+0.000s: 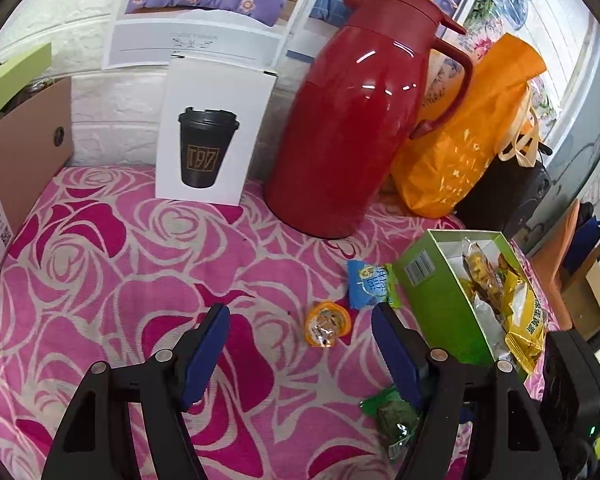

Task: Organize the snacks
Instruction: 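Grasp the green wrapped candy with the right gripper while the left grasps the blue packet, then carry the green candy and blue packet into the box while both grippers open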

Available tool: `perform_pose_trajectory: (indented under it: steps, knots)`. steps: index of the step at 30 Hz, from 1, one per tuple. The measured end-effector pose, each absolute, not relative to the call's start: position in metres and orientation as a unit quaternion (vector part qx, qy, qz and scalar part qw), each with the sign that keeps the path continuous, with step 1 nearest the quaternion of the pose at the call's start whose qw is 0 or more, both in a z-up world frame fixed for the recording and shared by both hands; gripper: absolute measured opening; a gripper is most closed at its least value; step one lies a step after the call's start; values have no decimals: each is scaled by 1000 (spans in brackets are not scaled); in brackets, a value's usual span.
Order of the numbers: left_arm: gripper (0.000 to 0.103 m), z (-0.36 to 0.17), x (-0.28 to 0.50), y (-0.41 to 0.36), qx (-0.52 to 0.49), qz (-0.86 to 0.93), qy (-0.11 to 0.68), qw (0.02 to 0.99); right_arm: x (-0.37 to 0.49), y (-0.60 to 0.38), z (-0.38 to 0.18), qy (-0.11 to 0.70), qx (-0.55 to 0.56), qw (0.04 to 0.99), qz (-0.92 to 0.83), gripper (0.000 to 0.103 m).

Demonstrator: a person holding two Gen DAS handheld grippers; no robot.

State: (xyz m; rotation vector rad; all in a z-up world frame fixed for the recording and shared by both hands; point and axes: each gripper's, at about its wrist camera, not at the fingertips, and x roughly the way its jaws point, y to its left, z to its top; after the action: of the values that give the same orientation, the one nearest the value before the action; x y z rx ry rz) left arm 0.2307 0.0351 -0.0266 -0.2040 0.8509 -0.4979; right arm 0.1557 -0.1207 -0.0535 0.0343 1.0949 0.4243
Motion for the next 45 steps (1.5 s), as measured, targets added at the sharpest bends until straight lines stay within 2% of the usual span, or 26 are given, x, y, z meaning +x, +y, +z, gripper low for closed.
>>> perform_pose_trajectory:
  steps: [6, 8, 9, 15, 20, 22, 23, 29, 30, 31, 37, 45]
  knots:
    - [75, -34, 233, 9, -84, -263, 422, 864, 157, -125, -57, 482, 61, 863, 142, 79]
    - [75, -36, 233, 1, -78, -267, 427, 860, 161, -128, -58, 473, 66, 870, 122, 54]
    - [75, -36, 233, -1, -76, -269, 429, 859, 161, -130, -60, 471, 62, 873, 111, 34]
    - [75, -34, 242, -25, -48, -287, 436, 851, 125, -145, -52, 455, 79, 873, 160, 32]
    - [75, -41, 262, -59, -40, -305, 453, 837, 83, -144, -38, 432, 44, 878, 199, 32]
    - [67, -48, 270, -71, -33, -298, 462, 835, 73, -146, -37, 430, 25, 880, 202, 32]
    - [57, -52, 274, -76, -31, -297, 470, 831, 70, -149, -38, 432, 26, 879, 201, 32]
    - [54, -67, 283, -95, -29, -275, 478, 834, 67, -172, -47, 446, 59, 875, 177, 32]
    - [35, -67, 282, -97, -24, -276, 473, 836, 66, -177, -47, 446, 65, 876, 172, 32]
    - [28, -66, 280, -98, -14, -282, 466, 839, 62, -180, -46, 445, 69, 877, 167, 32]
    - [22, -58, 255, -91, -1, -291, 465, 836, 47, -197, -49, 446, 101, 878, 141, 32]
    - [20, -47, 190, -82, 23, -311, 457, 833, 24, -206, -41, 427, 115, 888, 126, 32]
